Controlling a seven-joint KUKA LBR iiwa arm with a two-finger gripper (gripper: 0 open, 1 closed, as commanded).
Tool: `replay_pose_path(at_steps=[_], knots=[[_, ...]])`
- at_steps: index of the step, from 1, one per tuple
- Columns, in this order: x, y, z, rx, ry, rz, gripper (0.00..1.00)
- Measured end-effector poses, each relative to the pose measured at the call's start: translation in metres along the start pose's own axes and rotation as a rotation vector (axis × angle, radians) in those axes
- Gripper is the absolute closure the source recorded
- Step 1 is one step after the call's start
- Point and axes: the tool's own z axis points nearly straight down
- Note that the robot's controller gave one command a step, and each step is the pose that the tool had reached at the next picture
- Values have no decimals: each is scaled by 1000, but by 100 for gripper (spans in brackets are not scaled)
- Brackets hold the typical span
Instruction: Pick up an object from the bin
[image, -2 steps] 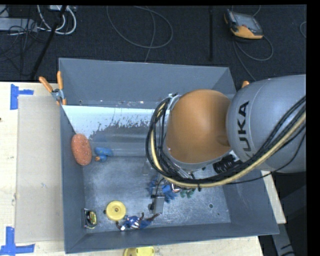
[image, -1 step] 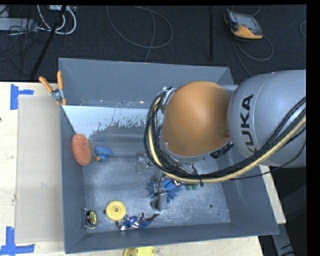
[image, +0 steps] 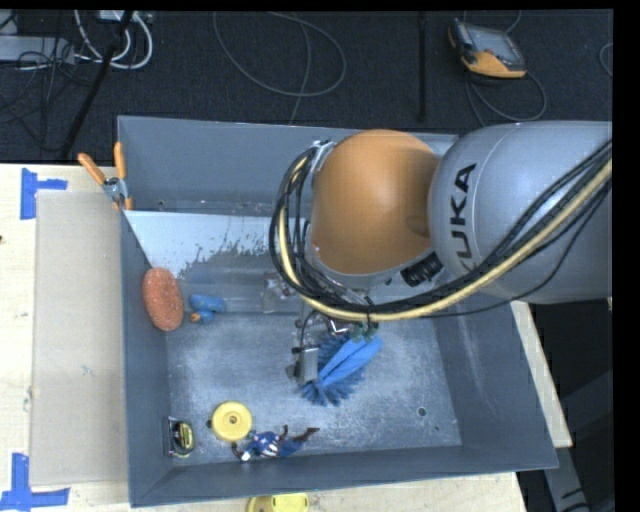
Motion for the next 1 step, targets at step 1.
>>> replay_pose_path(at_steps=[1], knots=[[-12, -2, 12, 0, 3, 27, 0]])
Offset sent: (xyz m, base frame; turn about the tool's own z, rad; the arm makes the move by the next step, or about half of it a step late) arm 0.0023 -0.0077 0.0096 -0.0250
